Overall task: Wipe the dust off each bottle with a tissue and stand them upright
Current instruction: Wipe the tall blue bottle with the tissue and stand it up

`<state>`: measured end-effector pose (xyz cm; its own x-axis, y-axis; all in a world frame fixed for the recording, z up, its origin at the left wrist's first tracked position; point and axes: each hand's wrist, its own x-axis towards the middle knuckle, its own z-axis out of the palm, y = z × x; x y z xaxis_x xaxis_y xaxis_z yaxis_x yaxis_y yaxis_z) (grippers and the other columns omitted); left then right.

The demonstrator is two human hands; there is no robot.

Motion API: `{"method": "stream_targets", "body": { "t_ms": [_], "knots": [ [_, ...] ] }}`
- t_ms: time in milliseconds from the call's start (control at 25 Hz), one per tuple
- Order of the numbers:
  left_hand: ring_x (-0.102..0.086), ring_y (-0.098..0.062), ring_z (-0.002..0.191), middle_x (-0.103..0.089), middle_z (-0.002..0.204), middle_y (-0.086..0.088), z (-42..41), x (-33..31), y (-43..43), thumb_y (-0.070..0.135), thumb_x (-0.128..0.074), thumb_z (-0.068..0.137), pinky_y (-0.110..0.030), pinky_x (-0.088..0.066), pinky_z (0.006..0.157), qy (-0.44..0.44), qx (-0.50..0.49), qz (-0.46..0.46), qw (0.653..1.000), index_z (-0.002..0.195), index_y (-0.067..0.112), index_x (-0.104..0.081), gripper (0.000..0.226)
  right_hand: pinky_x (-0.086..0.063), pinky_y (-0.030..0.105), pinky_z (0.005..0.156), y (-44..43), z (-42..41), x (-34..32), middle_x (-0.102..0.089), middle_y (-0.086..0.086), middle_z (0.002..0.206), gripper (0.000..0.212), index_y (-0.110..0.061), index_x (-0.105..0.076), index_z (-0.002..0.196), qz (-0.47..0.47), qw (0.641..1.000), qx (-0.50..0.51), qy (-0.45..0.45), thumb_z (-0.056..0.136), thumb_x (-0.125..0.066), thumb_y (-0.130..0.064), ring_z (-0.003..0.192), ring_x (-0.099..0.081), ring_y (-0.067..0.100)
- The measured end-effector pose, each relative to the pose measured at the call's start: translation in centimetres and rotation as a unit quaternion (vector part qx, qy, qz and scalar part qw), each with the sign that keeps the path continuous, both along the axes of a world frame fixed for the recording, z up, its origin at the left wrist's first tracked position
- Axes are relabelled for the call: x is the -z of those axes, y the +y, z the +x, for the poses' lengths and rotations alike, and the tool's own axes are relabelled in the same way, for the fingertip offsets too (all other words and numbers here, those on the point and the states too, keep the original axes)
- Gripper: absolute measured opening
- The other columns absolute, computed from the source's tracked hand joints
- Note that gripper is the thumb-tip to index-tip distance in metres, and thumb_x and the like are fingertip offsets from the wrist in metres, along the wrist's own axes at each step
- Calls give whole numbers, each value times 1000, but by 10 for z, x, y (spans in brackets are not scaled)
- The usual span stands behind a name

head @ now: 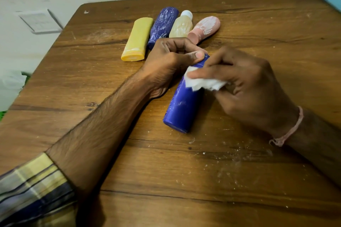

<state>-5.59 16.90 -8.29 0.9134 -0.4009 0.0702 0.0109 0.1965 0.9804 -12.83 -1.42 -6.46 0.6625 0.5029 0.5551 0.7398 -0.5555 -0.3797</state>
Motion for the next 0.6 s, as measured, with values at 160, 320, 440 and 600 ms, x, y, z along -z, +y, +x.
{"method": "stream_targets", "body": {
  "t_ms": [160, 320, 440, 600],
  "knots": [
    [-68, -17, 68, -73, 76, -12, -3, -1, -1, -2, -67, 82, -27, -56, 65, 2, -4, 6, 1000, 91, -8, -69, 10, -48, 34, 80, 11, -16, 4, -64, 11, 100, 34, -9, -74, 111, -37, 995, -92, 1, 81, -61, 2, 90, -60, 24],
    [-67, -21, 74, -72, 84, -17, 0, 0, -1, -1, -69, 80, -28, -56, 71, 1, -13, 9, 1000, 93, -9, -69, 16, -49, 26, 80, 0, -2, -1, -65, 11, 103, 34, -9, -71, 116, -18, 1000, -15, 7, 84, -63, -2, 90, -60, 19],
    [-67, -21, 74, -71, 84, -18, -1, -2, -1, -1, -69, 80, -29, -56, 70, -1, -11, 16, 1000, 93, -9, -69, 15, -48, 23, 81, -3, 1, -4, -64, 10, 105, 33, -10, -72, 116, -8, 999, 32, 3, 85, -62, -8, 92, -59, 19],
    [-64, -14, 63, -70, 74, -12, -4, -2, -2, -6, -67, 86, -22, -54, 61, 10, -21, 17, 1000, 90, -8, -68, 5, -46, 28, 78, 17, -26, 3, -65, 10, 100, 37, -8, -76, 108, -62, 988, -144, 0, 77, -61, 4, 87, -59, 21]
  ]
}}
